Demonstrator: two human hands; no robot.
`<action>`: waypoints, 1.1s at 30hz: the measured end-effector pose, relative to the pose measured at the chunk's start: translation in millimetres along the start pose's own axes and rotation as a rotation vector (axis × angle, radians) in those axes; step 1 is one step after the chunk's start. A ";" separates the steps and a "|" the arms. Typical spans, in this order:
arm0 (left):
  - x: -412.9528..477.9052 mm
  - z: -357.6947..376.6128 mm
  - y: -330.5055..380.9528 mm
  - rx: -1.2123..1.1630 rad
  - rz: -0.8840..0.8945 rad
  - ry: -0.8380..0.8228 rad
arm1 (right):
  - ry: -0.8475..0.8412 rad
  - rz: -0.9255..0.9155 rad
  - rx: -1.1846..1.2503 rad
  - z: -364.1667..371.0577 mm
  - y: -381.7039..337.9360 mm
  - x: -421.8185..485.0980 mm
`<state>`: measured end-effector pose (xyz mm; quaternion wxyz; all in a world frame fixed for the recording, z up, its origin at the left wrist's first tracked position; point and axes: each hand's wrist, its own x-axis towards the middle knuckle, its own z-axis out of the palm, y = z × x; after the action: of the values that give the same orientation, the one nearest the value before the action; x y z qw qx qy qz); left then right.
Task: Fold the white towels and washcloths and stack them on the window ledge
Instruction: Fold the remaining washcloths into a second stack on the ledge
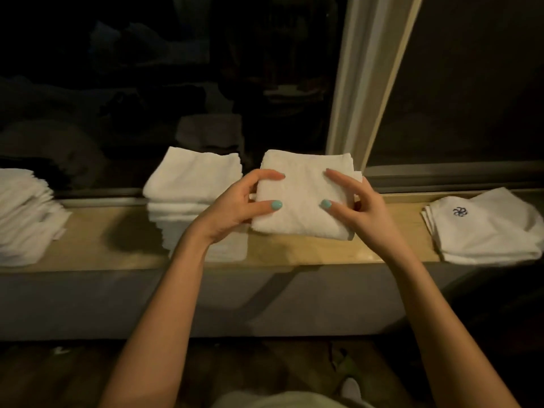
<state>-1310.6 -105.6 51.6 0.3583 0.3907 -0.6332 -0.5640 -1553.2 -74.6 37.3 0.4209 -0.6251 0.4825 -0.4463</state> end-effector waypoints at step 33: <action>-3.9 -174.2 -41.2 0.486 -0.173 0.433 | 0.001 0.117 -0.488 180.7 -9.9 140.6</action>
<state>-1149.4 -180.1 29.3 0.3316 0.6277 -0.6227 -0.3290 -1357.6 -193.2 23.5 0.2823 -0.6792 0.6115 -0.2916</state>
